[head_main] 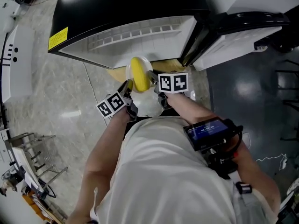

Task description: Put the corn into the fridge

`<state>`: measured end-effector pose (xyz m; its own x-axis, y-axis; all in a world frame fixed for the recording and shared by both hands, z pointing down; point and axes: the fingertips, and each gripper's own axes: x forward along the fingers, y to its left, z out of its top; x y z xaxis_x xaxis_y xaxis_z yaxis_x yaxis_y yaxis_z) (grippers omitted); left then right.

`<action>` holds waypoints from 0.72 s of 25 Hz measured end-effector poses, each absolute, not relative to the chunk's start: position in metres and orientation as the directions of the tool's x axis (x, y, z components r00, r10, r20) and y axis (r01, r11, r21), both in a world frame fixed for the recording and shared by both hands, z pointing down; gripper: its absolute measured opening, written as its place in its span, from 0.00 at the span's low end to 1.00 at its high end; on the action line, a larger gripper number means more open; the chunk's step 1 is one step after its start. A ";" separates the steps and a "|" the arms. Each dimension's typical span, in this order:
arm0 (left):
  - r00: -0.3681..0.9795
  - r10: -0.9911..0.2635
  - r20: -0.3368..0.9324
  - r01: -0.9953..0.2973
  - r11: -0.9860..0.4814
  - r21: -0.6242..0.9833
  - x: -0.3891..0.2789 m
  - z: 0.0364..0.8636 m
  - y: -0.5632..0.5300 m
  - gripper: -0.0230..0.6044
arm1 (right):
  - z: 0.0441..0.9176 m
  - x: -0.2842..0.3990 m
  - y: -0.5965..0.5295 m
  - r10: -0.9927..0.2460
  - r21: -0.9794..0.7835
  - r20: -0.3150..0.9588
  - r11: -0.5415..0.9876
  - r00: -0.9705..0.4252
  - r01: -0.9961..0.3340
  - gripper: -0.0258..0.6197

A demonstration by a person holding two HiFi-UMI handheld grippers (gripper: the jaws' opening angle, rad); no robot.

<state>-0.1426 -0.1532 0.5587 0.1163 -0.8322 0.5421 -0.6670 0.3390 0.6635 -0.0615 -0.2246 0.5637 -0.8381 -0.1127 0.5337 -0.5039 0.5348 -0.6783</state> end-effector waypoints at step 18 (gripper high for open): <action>0.004 -0.829 0.559 -0.616 0.439 0.655 -0.155 0.569 -0.159 0.11 | 0.577 -0.083 -0.239 -0.023 -0.679 0.537 0.582 -0.843 -0.448 0.12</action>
